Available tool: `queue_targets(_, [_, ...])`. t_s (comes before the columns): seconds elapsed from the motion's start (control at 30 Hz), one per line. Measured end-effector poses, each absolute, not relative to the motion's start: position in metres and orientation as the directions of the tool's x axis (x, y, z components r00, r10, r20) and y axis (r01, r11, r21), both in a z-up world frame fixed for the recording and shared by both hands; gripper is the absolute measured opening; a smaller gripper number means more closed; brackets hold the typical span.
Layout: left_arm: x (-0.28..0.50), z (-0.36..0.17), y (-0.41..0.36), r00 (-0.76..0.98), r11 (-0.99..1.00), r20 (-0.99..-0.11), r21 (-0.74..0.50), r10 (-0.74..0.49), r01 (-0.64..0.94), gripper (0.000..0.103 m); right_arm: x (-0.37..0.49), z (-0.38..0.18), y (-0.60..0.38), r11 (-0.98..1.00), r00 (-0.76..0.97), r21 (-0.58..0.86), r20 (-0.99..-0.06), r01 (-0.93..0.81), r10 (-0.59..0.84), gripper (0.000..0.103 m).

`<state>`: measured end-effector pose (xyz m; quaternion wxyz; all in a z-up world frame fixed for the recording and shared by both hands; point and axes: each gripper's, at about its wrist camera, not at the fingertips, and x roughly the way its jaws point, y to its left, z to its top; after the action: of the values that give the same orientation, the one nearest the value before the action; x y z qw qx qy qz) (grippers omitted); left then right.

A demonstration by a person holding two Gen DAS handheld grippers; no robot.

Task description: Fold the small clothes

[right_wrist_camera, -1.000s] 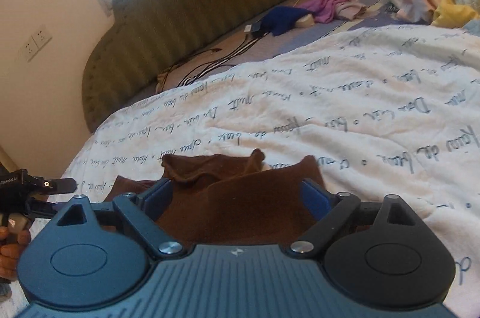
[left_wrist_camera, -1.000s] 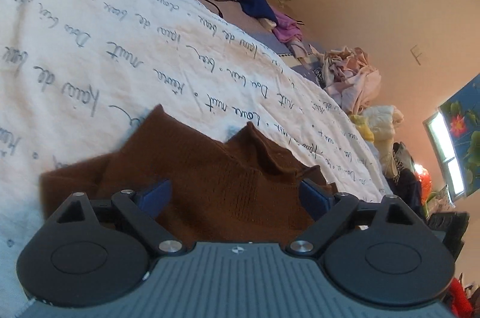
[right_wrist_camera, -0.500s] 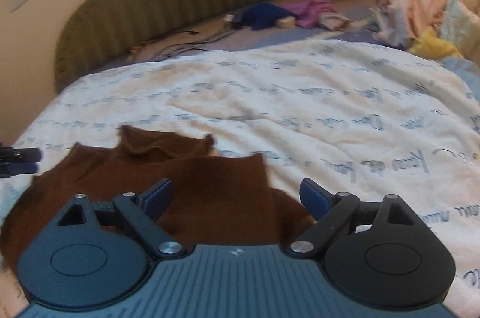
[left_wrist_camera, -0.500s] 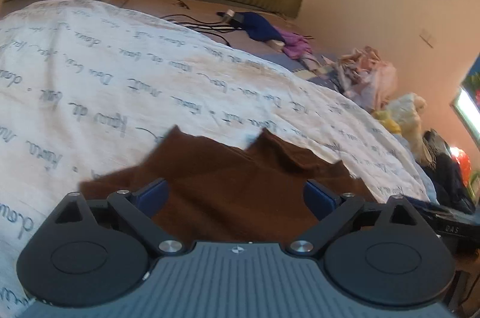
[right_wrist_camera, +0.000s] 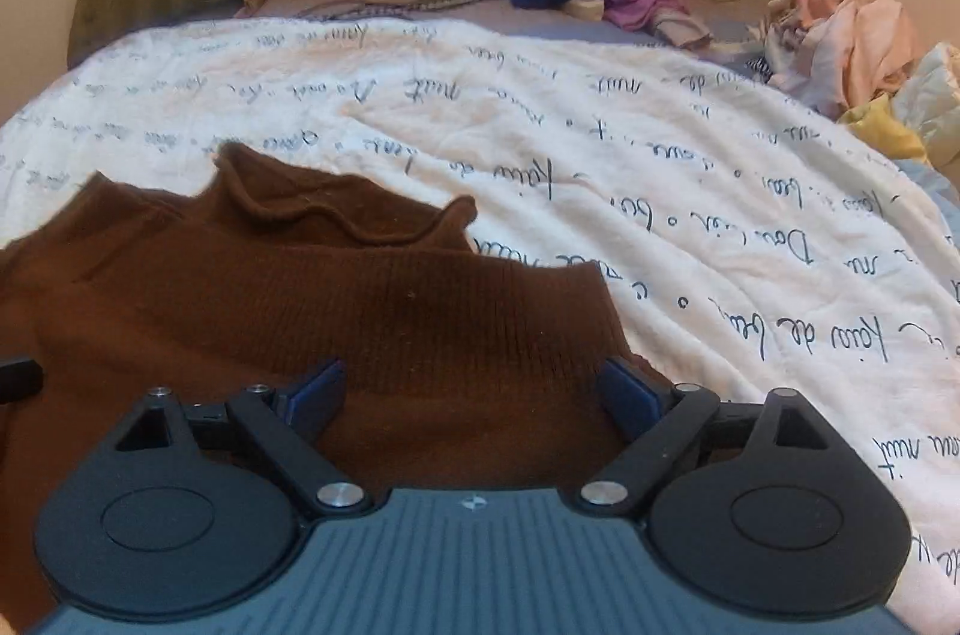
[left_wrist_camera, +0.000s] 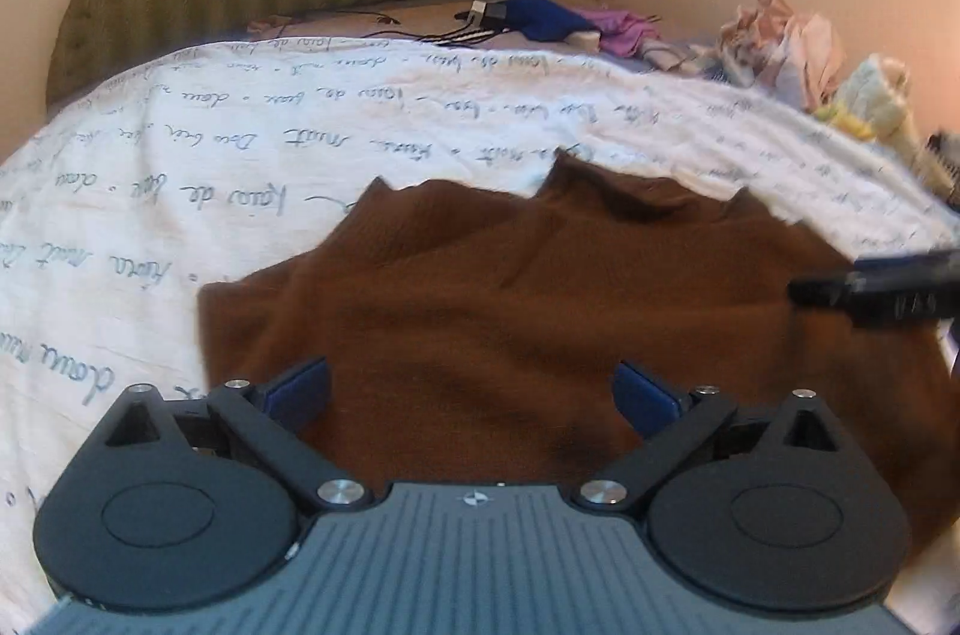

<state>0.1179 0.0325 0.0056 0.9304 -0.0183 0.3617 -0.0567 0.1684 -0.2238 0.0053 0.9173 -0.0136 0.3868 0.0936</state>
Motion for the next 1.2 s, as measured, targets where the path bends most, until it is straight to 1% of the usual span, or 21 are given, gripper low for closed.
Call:
queue_targets(0.1, [0.121,-0.008,0.019,0.706,0.996,-0.703,-0.045,-0.088,0.08,0.103,0.144,0.001,-0.201,0.975,0.667,0.071,-0.718,-0.211,0.197,0.092])
queue_targets(0.13, [0.121,-0.016,0.017,0.703,0.997,-0.707,-0.029,-0.076,0.078,0.103,0.138,-0.005,-0.194,0.974,0.661,0.043,-0.727,-0.224,0.185,0.092])
queue_targets(0.17, [0.116,-0.021,0.015,0.723,0.996,-0.688,-0.006,-0.067,0.086,0.103,0.133,-0.013,-0.187,0.976,0.665,-0.011,-0.734,-0.219,0.141,0.092])
queue_targets(0.2, [0.111,-0.024,0.013,0.737,0.996,-0.673,0.012,-0.061,0.093,0.103,0.129,-0.019,-0.187,0.975,0.679,-0.04,-0.724,-0.219,0.123,0.095])
queue_targets(0.23, [0.108,-0.025,0.013,0.742,0.995,-0.668,0.013,-0.062,0.094,0.103,0.123,-0.024,-0.195,0.977,0.692,-0.036,-0.712,-0.209,0.121,0.102])
queue_targets(0.3, [0.103,-0.023,0.015,0.741,0.996,-0.669,0.007,-0.059,0.086,0.103,0.12,-0.025,-0.219,0.985,0.677,0.031,-0.723,-0.171,0.14,0.103])
queue_targets(0.43, [0.093,-0.017,0.014,0.738,0.998,-0.673,0.001,-0.041,0.057,0.103,0.102,-0.013,-0.242,0.991,0.681,0.013,-0.725,-0.136,0.103,0.103])
queue_targets(0.5, [0.087,-0.016,0.015,0.742,0.999,-0.669,-0.015,-0.045,0.047,0.103,0.09,-0.002,-0.243,0.993,0.695,0.038,-0.712,-0.107,0.103,0.103])
queue_targets(0.57, [0.081,-0.015,0.015,0.744,0.999,-0.666,-0.011,-0.042,0.047,0.103,0.077,0.005,-0.236,0.989,0.709,0.084,-0.69,-0.125,0.148,0.103])
queue_targets(0.7, [0.074,-0.016,0.016,0.739,0.999,-0.673,-0.007,-0.04,0.048,0.103,0.064,-0.002,-0.214,0.984,0.7,0.101,-0.692,-0.149,0.178,0.103])
queue_targets(0.73, [0.072,-0.017,0.017,0.738,0.999,-0.674,-0.006,-0.039,0.047,0.103,0.064,-0.008,-0.21,0.985,0.689,0.086,-0.705,-0.151,0.167,0.103])
queue_targets(0.8, [0.068,-0.018,0.019,0.735,0.999,-0.677,-0.007,-0.04,0.048,0.103,0.059,-0.021,-0.203,0.988,0.69,-0.009,-0.717,-0.153,0.1,0.103])
queue_targets(0.83, [0.065,-0.018,0.021,0.736,0.999,-0.675,-0.005,-0.041,0.051,0.103,0.054,-0.026,-0.205,0.985,0.702,-0.04,-0.707,-0.167,0.091,0.103])
queue_targets(0.87, [0.062,-0.019,0.022,0.739,0.998,-0.673,0.003,-0.041,0.058,0.103,0.05,-0.027,-0.211,0.986,0.712,-0.038,-0.697,-0.165,0.092,0.103])
queue_targets(0.93, [0.054,-0.019,0.027,0.747,0.997,-0.664,0.012,-0.045,0.07,0.103,0.047,-0.025,-0.227,0.989,0.698,0.014,-0.708,-0.146,0.113,0.103])
queue_targets(1.03, [0.039,-0.007,0.041,0.752,0.999,-0.658,-0.022,-0.046,0.042,0.103,0.038,-0.01,-0.242,0.992,0.706,0.035,-0.699,-0.123,0.112,0.103])
queue_targets(1.13, [0.018,0.01,0.052,0.77,0.994,-0.63,-0.099,-0.097,0.045,0.103,0.028,0.005,-0.259,0.994,0.741,0.084,-0.663,-0.064,0.104,0.103])
queue_targets(1.2, [0.008,0.013,0.047,0.774,0.991,-0.62,-0.113,-0.129,0.075,0.103,0.027,0.006,-0.263,0.99,0.746,0.128,-0.654,-0.06,0.13,0.103])
